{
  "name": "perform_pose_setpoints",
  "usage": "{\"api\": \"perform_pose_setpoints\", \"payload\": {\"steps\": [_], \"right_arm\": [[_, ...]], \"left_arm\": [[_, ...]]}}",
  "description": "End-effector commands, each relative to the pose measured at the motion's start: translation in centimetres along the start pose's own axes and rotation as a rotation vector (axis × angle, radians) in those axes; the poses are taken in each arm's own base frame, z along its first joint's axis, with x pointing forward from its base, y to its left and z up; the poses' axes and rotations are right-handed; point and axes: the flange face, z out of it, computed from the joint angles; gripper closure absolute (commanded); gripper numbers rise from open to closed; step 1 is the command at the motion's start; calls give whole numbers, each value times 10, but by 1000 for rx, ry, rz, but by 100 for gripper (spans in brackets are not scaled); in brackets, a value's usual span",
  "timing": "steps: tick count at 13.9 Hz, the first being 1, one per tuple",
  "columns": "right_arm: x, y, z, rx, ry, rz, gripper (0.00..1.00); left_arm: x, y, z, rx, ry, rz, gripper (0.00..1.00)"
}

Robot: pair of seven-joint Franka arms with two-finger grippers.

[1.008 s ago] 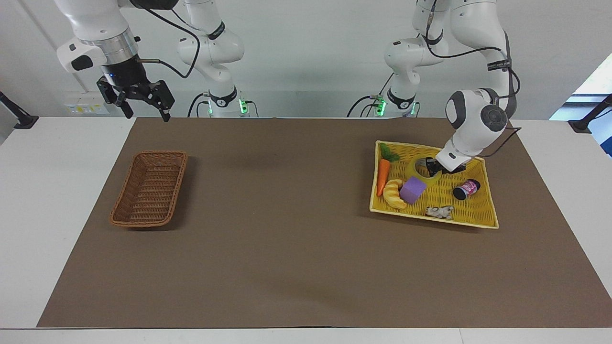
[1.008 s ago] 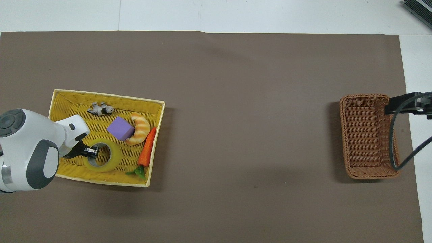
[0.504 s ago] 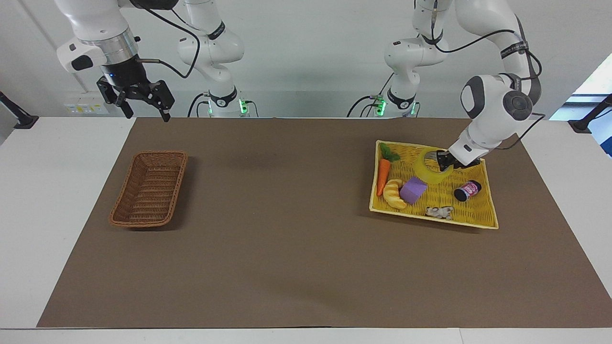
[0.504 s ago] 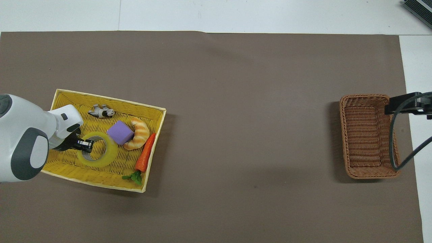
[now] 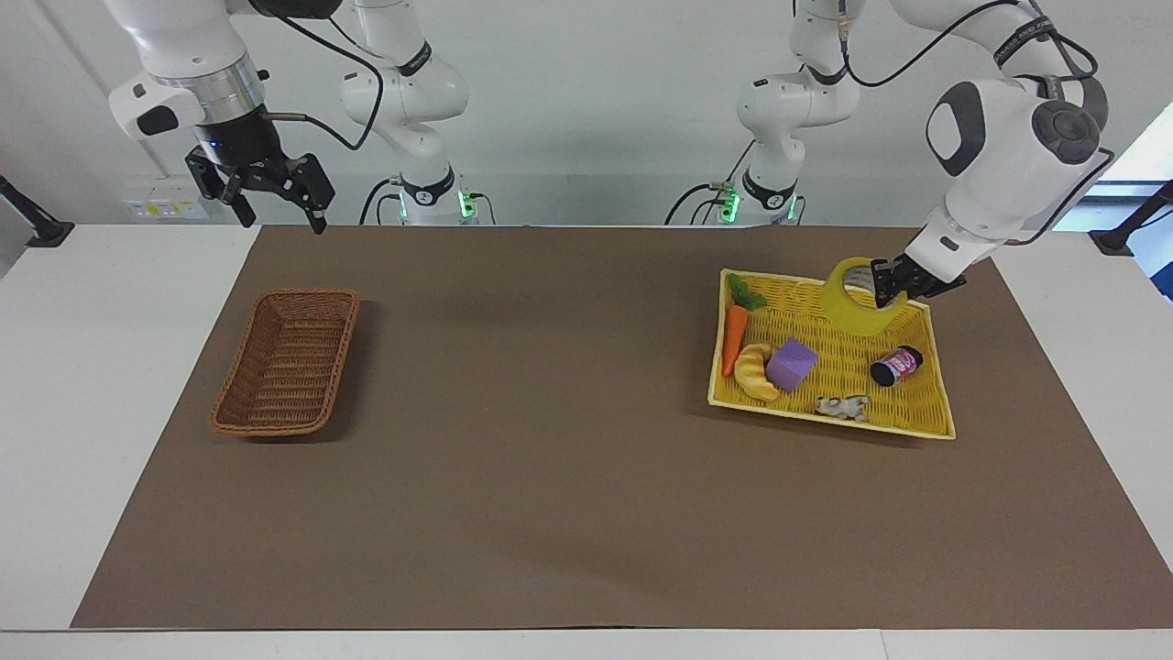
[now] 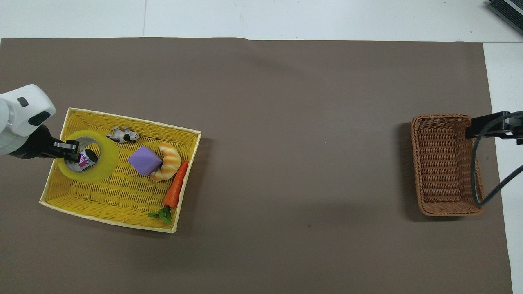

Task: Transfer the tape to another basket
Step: 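Lift the tape roll out of the yellow tray with the left gripper, then carry the tape toward center while the right gripper reaches toward it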

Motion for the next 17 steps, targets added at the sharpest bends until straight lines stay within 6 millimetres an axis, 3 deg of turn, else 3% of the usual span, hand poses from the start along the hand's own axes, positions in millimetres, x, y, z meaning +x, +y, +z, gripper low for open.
{"api": "perform_pose_setpoints", "payload": {"steps": [1,5,9,12,15,17], "right_arm": [[1,3,-1,15,2,-3,0],[-1,9,-7,16,14,8,0],[-6,13,-9,8,7,-1,0],[-4,6,9,29,-21,-5,0],[5,-15,42,120,-14,2,0],[11,-43,61,166,-24,37,0]], "left_arm": [[2,4,-29,-11,26,-146,100],[3,6,-33,-10,26,-185,100],[3,35,-31,-6,31,-183,100],[-1,80,-31,-1,35,-238,100],[-10,135,-31,5,42,-269,100],[-20,174,-30,9,44,-288,100]]}}
